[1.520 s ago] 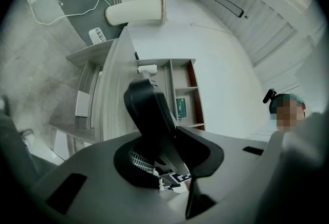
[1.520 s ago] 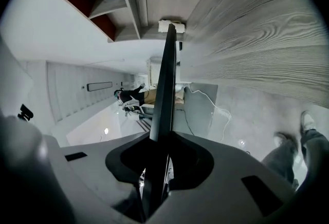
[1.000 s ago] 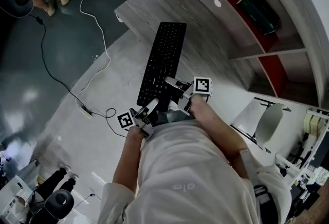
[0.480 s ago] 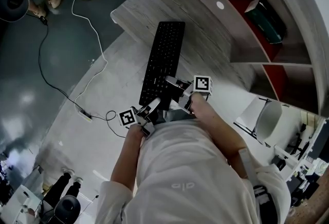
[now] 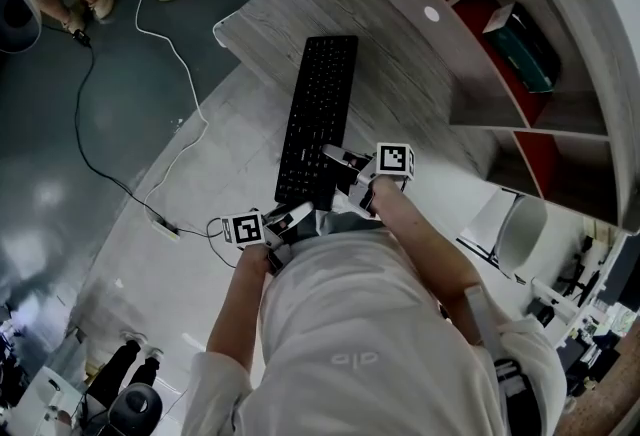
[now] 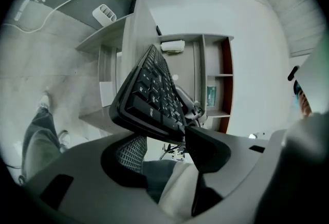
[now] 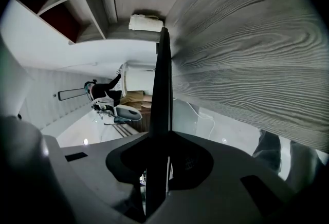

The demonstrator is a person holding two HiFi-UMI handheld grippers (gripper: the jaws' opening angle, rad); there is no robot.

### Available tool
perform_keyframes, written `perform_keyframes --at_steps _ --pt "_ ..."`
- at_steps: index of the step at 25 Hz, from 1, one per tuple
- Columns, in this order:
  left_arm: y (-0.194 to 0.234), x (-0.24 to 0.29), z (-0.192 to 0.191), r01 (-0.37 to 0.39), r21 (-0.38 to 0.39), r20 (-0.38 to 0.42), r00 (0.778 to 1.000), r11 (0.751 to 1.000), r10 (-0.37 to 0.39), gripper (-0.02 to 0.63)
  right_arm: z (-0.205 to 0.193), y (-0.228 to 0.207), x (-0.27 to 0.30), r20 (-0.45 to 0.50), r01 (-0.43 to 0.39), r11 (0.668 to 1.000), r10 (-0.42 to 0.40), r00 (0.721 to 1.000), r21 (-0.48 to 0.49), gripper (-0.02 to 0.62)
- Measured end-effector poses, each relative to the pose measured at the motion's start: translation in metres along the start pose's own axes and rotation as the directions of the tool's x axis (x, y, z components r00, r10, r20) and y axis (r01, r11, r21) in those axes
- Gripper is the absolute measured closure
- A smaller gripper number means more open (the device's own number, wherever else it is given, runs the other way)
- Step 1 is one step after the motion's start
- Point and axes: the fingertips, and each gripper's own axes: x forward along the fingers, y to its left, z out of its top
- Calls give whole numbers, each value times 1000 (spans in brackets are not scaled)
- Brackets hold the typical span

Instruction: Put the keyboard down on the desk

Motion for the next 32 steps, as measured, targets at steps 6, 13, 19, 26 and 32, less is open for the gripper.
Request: perform_keyframes --at_steps 6,13,19,26,32 --pt "16 -21 14 -101 62 -64 992 993 105 365 10 1 8 4 10 1000 -10 1000 -28 488" --pt "17 -29 24 -34 115 -222 973 993 59 364 21 3 12 40 66 997 -64 997 -45 488" --pt "35 -51 68 -61 121 -151 985 991 79 359 24 -2 16 29 128 987 -126 992 -102 488" --pt "54 -13 103 -43 84 -61 997 996 48 350 31 -2 23 -42 156 973 -165 985 -169 488" --pt "58 18 108 -23 51 -23 999 998 24 350 41 -2 29 -146 176 952 -217 965 -251 488"
